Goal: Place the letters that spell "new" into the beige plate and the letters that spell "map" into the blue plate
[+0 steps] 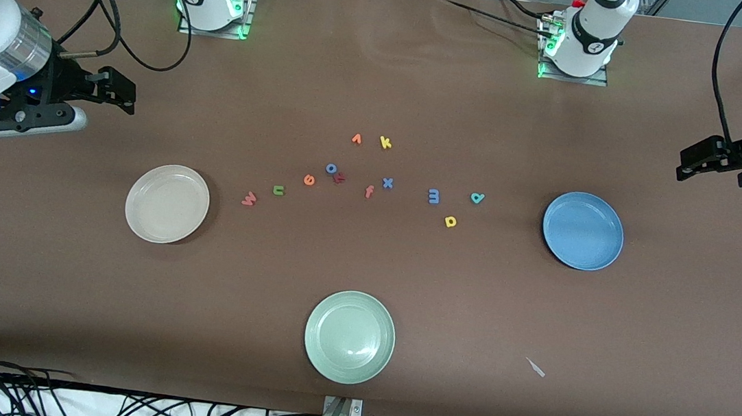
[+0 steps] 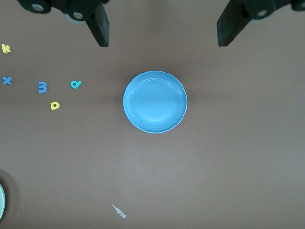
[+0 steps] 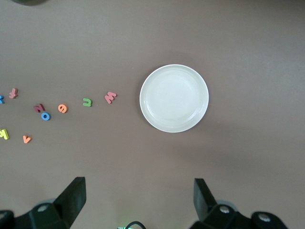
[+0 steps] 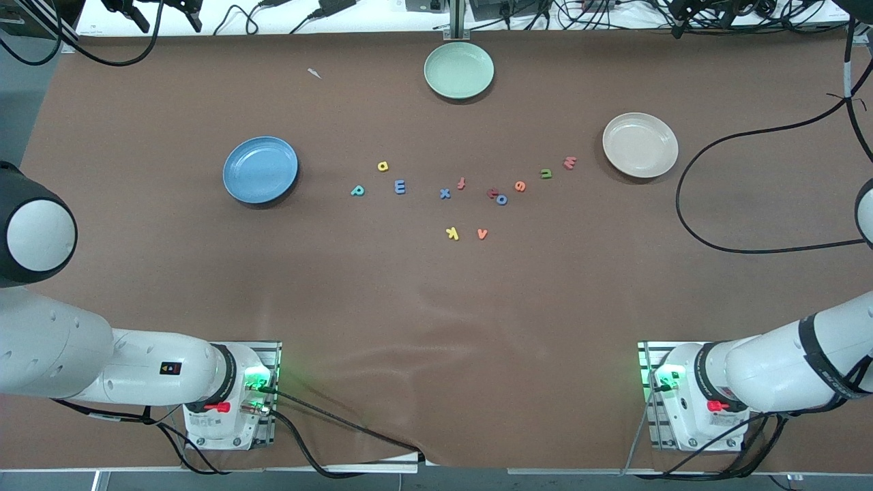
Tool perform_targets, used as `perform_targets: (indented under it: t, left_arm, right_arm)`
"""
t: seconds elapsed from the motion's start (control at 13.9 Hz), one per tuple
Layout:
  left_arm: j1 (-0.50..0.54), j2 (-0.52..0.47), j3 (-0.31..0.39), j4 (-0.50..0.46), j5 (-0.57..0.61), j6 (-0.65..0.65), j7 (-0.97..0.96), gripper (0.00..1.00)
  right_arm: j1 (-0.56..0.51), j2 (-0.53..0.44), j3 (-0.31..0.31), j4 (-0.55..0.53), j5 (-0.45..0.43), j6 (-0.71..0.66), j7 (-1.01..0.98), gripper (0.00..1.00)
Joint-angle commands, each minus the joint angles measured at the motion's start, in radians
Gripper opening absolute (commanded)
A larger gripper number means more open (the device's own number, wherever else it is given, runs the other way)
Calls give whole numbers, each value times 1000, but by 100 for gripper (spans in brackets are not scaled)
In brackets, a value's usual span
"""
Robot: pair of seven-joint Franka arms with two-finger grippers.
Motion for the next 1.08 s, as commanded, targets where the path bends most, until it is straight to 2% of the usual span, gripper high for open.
perform_targets:
  t: [0.0, 0.14, 1.01]
  left_arm:
    - [-2, -1, -4, 9, -4, -2, 10, 100]
    - [-2, -2, -21, 12, -3, -4, 10, 100]
    - [10, -1, -21, 6, -7, 1, 19, 100]
  right_arm:
    - [-2, -9, 1, -13, 7, 12, -1, 100]
    - [-2, -9, 1, -13, 7, 12, -1, 100]
    - [-2, -8, 1, -15, 15, 12, -1, 100]
